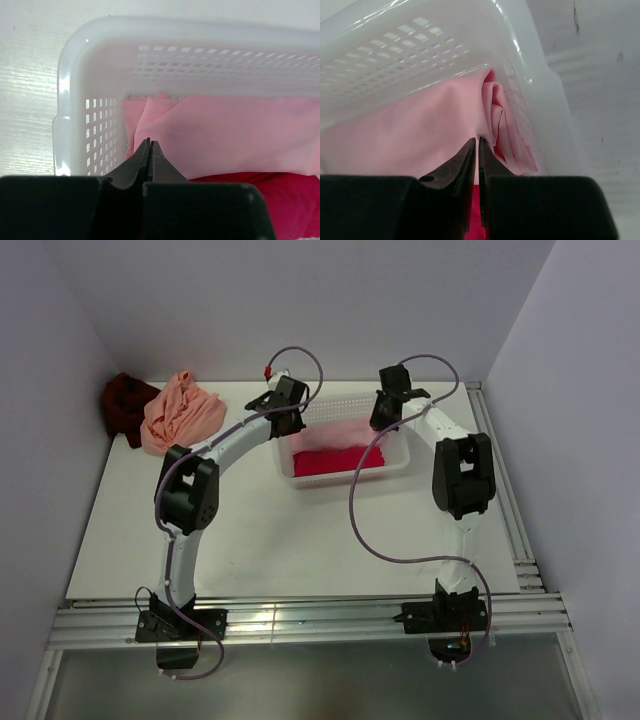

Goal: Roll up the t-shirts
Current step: Place the rolled tshirt into the container

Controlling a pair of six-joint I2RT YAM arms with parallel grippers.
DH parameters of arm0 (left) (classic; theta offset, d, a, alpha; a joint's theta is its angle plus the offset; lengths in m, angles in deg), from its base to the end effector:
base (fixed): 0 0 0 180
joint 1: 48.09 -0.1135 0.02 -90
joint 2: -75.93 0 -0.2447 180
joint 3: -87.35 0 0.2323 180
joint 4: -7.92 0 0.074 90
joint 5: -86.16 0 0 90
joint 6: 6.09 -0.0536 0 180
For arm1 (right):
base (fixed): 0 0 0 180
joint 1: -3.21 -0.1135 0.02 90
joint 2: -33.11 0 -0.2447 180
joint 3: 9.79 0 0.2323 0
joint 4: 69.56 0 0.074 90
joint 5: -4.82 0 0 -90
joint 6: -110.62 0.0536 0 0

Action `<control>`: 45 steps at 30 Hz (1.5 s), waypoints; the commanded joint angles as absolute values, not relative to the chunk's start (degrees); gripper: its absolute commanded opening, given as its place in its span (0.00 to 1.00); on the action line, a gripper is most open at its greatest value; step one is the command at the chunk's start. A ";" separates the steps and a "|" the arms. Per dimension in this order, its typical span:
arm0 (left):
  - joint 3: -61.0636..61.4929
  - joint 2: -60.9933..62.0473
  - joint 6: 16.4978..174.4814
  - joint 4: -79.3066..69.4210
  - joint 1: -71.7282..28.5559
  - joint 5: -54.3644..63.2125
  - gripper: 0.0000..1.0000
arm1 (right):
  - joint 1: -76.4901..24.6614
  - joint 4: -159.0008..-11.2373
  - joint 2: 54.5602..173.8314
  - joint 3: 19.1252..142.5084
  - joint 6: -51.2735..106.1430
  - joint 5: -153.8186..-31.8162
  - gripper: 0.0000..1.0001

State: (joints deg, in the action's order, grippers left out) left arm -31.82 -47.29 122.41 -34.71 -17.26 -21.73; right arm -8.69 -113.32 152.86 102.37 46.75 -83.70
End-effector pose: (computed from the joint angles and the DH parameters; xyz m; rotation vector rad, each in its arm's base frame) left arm 0.4134 -0.2275 0.2109 -0.3027 2.3271 -0.2258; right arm 0.4420 0.0917 0.1956 0.3188 2.4634 0.2535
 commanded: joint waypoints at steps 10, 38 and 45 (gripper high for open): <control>-30.02 -32.73 119.86 -34.92 -17.06 -23.18 0.08 | -8.30 -112.30 143.98 100.83 46.73 -84.02 0.34; 26.48 23.71 122.85 -29.11 -15.92 -14.30 0.84 | -30.71 -101.85 86.56 46.07 51.47 -77.53 1.00; 28.44 30.05 125.21 -33.74 -10.65 -19.83 0.85 | -31.67 -99.04 86.11 39.38 53.84 -76.39 1.00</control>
State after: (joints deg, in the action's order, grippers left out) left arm 29.07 28.51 124.05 -33.13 -12.93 -17.05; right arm -30.76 -104.32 85.80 40.23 52.19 -78.24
